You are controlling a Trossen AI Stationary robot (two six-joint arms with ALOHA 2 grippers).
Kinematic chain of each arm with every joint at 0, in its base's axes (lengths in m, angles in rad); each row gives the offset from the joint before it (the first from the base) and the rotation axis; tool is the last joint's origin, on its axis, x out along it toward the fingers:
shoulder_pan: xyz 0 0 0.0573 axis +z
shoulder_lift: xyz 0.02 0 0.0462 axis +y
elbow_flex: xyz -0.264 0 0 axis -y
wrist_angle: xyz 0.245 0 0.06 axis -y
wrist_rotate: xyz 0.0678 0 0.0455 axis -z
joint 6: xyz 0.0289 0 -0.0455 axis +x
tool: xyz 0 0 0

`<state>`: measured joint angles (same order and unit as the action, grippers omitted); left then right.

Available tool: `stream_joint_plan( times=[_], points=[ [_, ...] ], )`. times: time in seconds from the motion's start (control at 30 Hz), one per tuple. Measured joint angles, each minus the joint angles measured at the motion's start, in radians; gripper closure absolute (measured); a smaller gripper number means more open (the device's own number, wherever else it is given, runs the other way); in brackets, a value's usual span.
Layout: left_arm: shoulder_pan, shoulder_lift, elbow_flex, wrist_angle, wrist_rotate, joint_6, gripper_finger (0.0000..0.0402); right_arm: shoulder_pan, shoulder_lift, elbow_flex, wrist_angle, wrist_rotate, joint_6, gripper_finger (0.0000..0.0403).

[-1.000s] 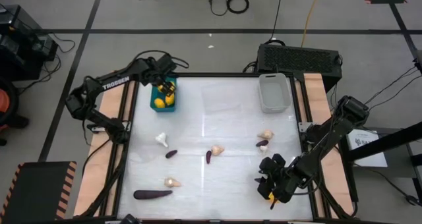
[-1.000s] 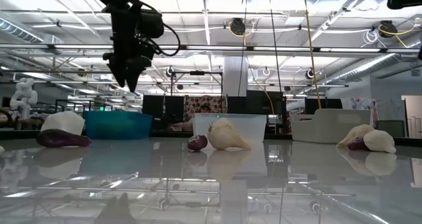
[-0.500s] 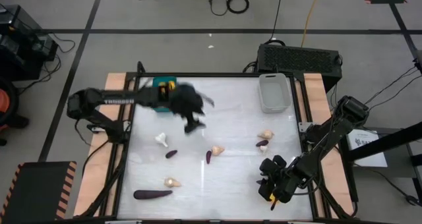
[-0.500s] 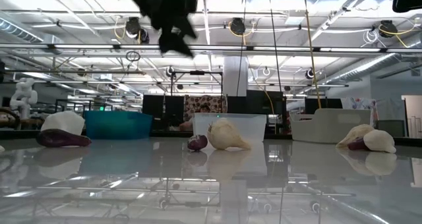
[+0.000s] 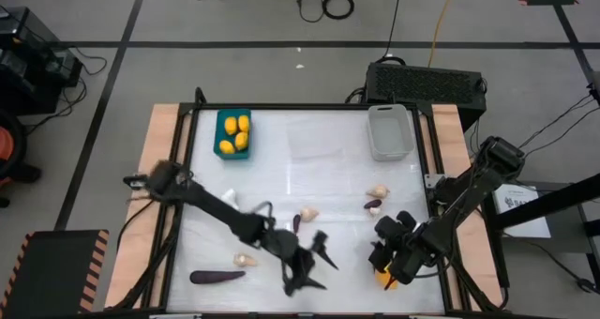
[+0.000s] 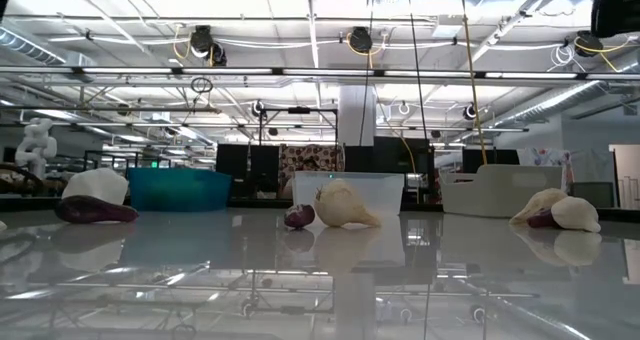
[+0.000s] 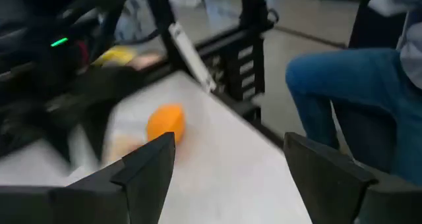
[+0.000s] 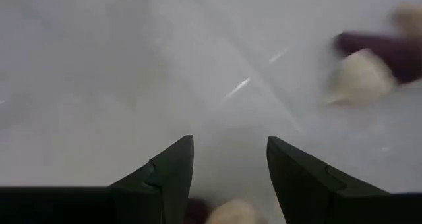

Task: Sort produce into baskets
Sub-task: Put the lemon into the blue bin

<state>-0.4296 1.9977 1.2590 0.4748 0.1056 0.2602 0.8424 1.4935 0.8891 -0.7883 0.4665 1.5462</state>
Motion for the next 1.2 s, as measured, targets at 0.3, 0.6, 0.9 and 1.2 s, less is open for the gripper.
stream_joint_plan(
  times=[0.3, 0.6, 0.9, 1.2],
  points=[
    [0.001, 0.354, 0.415, -0.02, -0.013, 0.052, 0.0111, 0.148, -0.003, 0.106, -0.492, 0.12, 0.403, 0.0218],
    [0.057, 0.637, 0.88, -0.277, -0.059, 0.128, 0.0111, 0.341, -0.002, 0.109, -0.654, 0.108, 0.747, 0.0218],
    [0.113, 0.775, 1.051, -0.337, 0.029, 0.022, 0.0111, 0.364, -0.001, 0.109, -0.683, 0.109, 0.75, 0.0218],
    [0.119, 0.794, 1.051, -0.383, 0.048, 0.006, 0.0111, 0.364, -0.001, 0.109, -0.702, 0.108, 0.748, 0.0218]
  ],
)
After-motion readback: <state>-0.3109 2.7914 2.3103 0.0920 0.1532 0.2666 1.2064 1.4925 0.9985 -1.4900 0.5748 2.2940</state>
